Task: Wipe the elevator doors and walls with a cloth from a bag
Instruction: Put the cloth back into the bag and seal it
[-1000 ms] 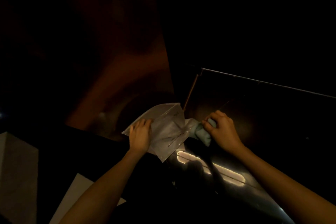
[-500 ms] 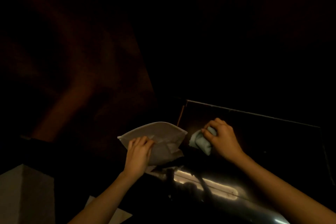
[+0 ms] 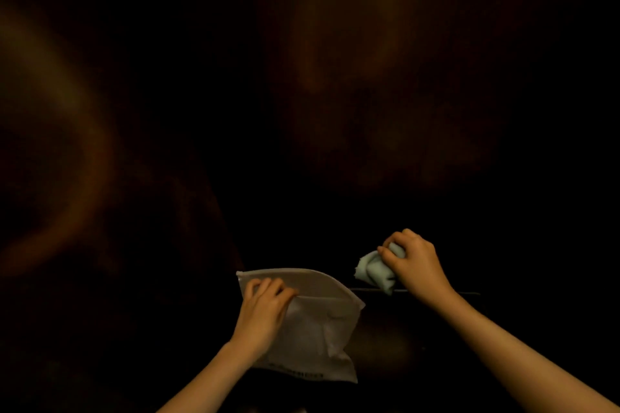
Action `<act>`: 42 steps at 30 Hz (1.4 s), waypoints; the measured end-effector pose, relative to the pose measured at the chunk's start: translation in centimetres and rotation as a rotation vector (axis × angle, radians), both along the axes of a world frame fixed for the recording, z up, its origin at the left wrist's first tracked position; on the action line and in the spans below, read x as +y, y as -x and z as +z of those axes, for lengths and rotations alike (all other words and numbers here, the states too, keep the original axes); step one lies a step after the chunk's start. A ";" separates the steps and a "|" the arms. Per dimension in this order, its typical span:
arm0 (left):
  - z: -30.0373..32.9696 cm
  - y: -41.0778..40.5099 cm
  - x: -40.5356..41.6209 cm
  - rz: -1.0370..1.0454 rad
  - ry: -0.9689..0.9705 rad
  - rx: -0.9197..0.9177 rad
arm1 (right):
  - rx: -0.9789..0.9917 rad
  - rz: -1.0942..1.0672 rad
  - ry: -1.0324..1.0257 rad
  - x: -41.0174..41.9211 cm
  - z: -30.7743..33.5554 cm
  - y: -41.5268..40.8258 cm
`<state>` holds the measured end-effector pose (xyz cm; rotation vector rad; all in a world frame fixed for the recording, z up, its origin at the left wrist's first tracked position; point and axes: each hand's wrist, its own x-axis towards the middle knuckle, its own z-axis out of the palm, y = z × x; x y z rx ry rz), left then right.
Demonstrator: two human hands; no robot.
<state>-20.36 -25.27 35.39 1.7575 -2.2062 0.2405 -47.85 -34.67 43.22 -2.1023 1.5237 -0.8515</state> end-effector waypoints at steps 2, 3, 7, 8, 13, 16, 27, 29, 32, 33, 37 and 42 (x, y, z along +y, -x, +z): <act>3.3 1.0 -1.1 -0.064 0.088 -0.031 | -0.023 -0.046 0.026 0.4 3.5 1.6; 4.1 1.2 -1.5 -0.072 0.117 -0.053 | -0.034 -0.061 0.024 0.2 4.3 2.0; 8.9 3.7 -2.7 -0.174 0.175 -0.182 | -0.038 -0.145 0.053 1.7 8.4 5.1; 10.0 4.6 -2.8 -0.193 0.175 -0.215 | -0.034 -0.153 0.053 2.2 9.1 5.9; 14.5 9.5 -3.3 -0.252 0.192 -0.318 | -0.040 -0.153 0.106 3.3 12.1 9.8; 16.8 11.9 -4.1 -0.273 0.227 -0.375 | -0.029 -0.133 0.148 2.8 13.9 12.2; 21.6 21.2 -5.6 -0.302 0.200 -0.539 | 0.032 -0.057 0.160 1.0 19.2 22.8; 22.6 22.4 -5.9 -0.334 0.208 -0.533 | 0.024 -0.081 0.190 0.7 19.7 23.6; 24.4 23.7 -6.3 -0.391 0.219 -0.505 | -0.010 -0.129 0.204 0.2 20.5 24.0; 25.0 23.9 -6.5 -0.403 0.215 -0.500 | -0.022 -0.144 0.189 0.0 20.6 24.1; 26.7 24.2 -7.2 -0.447 0.224 -0.505 | -0.062 -0.200 0.134 -0.9 21.0 24.1; 28.4 23.7 -7.0 -0.497 0.291 -0.421 | -0.235 -0.217 -0.038 -1.5 22.6 24.2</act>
